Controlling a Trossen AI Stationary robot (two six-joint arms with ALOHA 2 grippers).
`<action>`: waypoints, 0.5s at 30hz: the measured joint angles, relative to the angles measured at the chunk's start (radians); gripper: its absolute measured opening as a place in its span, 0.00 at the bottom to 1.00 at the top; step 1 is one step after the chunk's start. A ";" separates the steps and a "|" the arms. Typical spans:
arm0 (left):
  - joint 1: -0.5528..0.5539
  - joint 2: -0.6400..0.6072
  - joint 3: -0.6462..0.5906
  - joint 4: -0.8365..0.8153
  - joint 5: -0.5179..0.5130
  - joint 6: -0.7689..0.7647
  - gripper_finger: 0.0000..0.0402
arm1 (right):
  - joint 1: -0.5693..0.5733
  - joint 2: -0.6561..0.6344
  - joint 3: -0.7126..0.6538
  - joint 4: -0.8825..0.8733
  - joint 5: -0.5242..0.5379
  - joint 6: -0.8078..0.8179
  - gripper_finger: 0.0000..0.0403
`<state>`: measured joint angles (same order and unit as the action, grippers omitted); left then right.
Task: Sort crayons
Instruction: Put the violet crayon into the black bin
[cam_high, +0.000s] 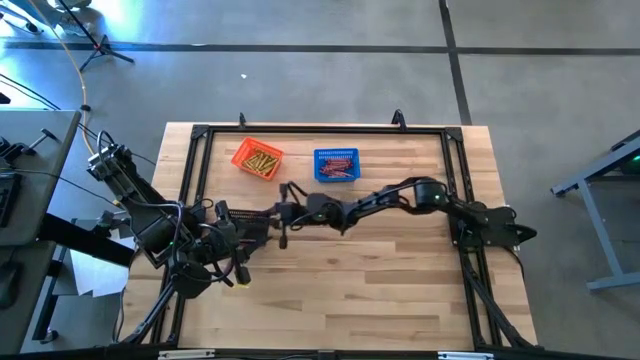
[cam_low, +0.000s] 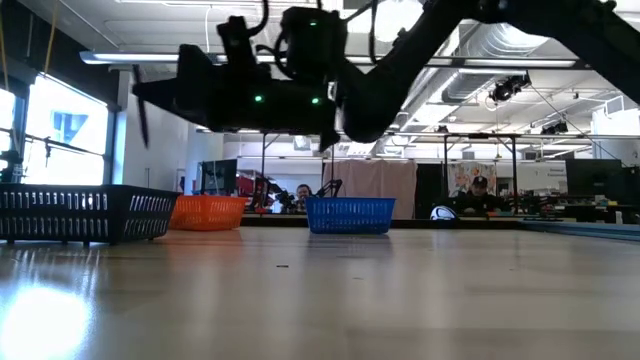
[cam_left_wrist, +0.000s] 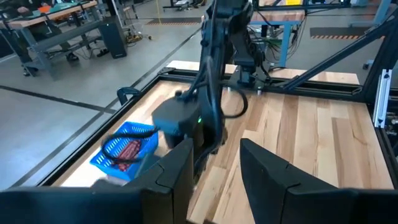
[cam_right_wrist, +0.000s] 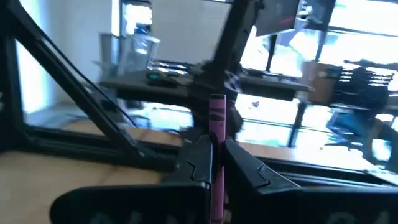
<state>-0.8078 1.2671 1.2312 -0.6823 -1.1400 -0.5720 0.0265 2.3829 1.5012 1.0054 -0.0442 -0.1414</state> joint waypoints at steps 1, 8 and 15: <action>0.000 0.000 0.000 0.000 0.000 0.000 0.29 | 0.000 0.017 0.027 -0.002 -0.021 0.014 0.02; 0.000 0.000 0.000 -0.001 0.005 0.000 0.29 | 0.000 0.077 0.124 -0.117 -0.060 0.034 0.02; 0.000 0.000 0.000 0.000 0.006 0.000 0.29 | 0.000 0.077 0.129 -0.187 -0.060 0.040 0.09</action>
<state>-0.8078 1.2671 1.2312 -0.6827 -1.1339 -0.5720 0.0261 2.4599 1.6299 0.8182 -0.1039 -0.1013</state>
